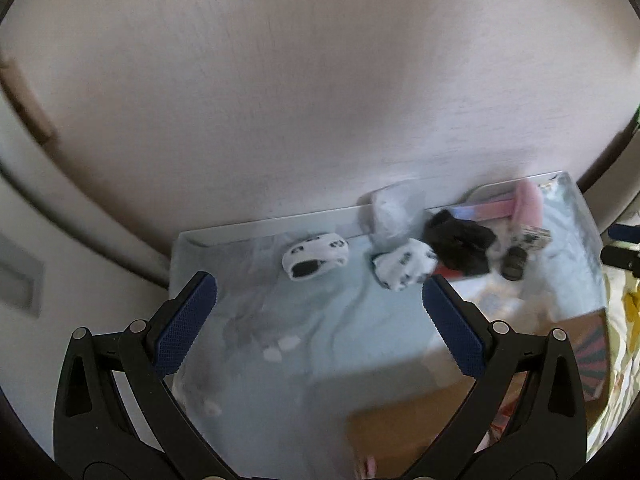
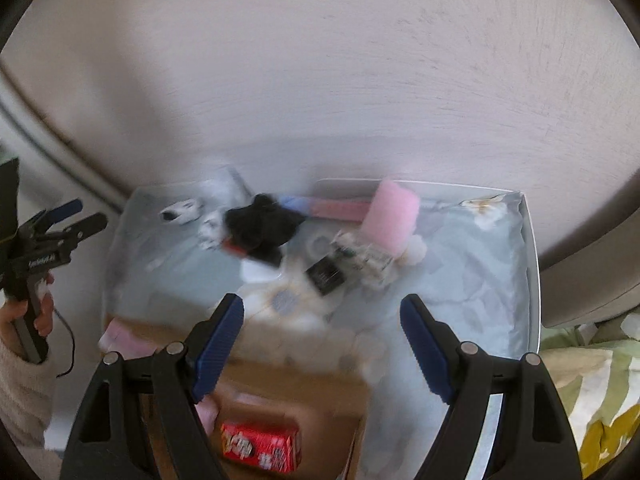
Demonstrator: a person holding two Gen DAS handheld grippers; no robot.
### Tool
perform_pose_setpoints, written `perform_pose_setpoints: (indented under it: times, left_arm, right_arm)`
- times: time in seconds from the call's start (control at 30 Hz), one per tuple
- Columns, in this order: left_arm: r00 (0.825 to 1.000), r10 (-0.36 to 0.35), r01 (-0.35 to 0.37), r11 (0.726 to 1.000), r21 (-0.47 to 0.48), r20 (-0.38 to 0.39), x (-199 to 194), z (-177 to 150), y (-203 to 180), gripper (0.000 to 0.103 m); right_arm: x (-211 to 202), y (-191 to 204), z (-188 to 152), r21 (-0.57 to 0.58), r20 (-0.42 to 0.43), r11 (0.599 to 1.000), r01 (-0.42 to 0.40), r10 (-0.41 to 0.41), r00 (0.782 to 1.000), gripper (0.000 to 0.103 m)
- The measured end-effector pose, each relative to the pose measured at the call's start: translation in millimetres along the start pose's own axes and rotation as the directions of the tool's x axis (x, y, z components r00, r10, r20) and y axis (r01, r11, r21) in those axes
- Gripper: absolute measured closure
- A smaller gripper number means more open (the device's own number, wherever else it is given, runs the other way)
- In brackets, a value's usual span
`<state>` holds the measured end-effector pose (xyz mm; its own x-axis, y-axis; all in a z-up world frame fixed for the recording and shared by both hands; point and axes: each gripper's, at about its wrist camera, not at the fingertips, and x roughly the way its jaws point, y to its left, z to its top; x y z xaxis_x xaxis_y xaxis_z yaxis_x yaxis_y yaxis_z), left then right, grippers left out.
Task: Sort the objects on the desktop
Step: 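Move the left tool to the panda sock while the right tool reaches the pink fuzzy item, then grasp the white panda sock with the left tool while the right tool grasps the pink fuzzy item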
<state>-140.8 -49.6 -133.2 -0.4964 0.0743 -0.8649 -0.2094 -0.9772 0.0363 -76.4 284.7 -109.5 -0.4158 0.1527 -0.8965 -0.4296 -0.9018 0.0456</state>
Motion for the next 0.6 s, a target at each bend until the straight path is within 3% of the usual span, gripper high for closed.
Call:
perform_pose_setpoints:
  times: [0.3, 0.6]
  left_arm:
    - [0.998, 0.045, -0.045, 0.999, -0.001, -0.039, 81.6, 1.8, 11.8, 0.0]
    - [0.995, 0.022, -0.026, 0.999, -0.038, -0.094, 135.2, 0.3, 19.2, 0.0]
  right_arm:
    - [67.7, -35.2, 34.9, 0.111, -0.065, 0.989, 0.103, -0.096, 0.993, 0.026]
    - [125.5, -61.5, 52.1, 0.249, -0.121, 0.962, 0.117, -0.089, 0.989, 0.026]
